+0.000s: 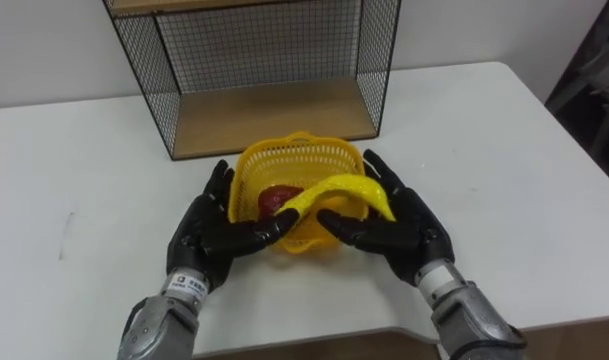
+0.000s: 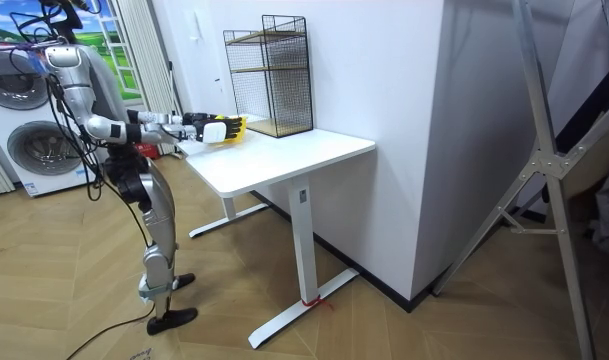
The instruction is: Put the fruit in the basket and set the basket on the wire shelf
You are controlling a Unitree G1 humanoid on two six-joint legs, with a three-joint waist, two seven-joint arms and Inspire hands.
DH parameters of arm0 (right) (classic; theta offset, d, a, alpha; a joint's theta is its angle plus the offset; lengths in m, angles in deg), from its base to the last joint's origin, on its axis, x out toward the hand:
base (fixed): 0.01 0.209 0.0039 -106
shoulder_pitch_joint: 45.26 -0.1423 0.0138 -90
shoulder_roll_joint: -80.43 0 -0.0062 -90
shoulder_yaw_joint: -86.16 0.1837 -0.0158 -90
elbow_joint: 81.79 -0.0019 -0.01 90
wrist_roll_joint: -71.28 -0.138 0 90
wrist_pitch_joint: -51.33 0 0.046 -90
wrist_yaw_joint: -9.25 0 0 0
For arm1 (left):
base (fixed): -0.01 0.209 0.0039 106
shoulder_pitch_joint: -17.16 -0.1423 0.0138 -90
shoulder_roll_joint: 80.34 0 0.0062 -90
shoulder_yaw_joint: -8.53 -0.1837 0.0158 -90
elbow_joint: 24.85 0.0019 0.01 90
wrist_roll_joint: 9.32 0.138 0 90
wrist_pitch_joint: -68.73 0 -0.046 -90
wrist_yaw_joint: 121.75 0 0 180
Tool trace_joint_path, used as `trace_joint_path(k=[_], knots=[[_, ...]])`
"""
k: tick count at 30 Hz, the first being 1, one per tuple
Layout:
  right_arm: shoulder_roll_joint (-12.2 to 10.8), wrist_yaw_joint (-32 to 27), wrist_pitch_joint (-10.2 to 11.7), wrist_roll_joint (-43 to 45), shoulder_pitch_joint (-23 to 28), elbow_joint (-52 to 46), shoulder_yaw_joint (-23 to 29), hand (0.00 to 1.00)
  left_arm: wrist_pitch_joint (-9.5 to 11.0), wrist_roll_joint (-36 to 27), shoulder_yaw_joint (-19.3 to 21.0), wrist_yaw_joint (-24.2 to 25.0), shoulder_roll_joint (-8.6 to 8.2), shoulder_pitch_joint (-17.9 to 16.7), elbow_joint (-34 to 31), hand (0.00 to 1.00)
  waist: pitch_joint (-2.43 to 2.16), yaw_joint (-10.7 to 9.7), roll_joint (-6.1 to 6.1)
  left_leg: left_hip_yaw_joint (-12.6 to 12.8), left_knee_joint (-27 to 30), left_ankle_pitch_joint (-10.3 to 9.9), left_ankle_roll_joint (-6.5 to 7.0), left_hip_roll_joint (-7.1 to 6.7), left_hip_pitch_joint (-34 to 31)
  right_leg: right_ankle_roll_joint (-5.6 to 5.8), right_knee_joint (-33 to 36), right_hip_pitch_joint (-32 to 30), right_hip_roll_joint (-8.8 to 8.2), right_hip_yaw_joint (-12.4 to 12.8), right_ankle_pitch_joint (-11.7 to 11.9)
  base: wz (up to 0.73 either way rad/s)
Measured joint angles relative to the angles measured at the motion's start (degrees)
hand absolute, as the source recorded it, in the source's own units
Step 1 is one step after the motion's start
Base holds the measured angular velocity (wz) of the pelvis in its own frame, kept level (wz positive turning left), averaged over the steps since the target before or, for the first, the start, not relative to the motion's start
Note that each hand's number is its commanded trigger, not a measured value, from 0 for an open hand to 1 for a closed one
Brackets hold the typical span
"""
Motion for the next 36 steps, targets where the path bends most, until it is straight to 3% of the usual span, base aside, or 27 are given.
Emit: trace_joint_path(k=[9,25,36], knots=[[-0.31,-0.1,0.0,-0.01,-1.56,1.61,-0.86,0.0,0.14,-0.23,-0.29,0.01,-0.82,0.01,0.48,0.0,0.59,0.13,-1.01,-0.05,0.32,-0.01,0.01,-0.03,-0.22,0.0,0.0,-0.01,0.01,0.03,0.0,0.0],[-0.43,-1.67,0.03,-0.28,-2.94,2.59,-1.57,0.0,0.07,-0.57,-1.48,0.01,-0.8,0.01,0.5,0.0,0.42,1.56,-1.32,-1.62,1.22,-0.01,-0.01,-0.14,-0.24,0.0,-0.05,0.91,-0.07,-1.81,0.0,0.05],[-1.13,-1.69,1.05,-0.09,-2.95,2.65,-1.54,0.0,0.1,-0.58,-0.96,0.0,-1.09,0.2,-0.12,0.0,0.14,1.26,-1.2,-2.73,1.59,0.01,0.0,-0.41,0.22,0.0,-0.04,1.82,-0.14,-2.72,0.0,0.04]])
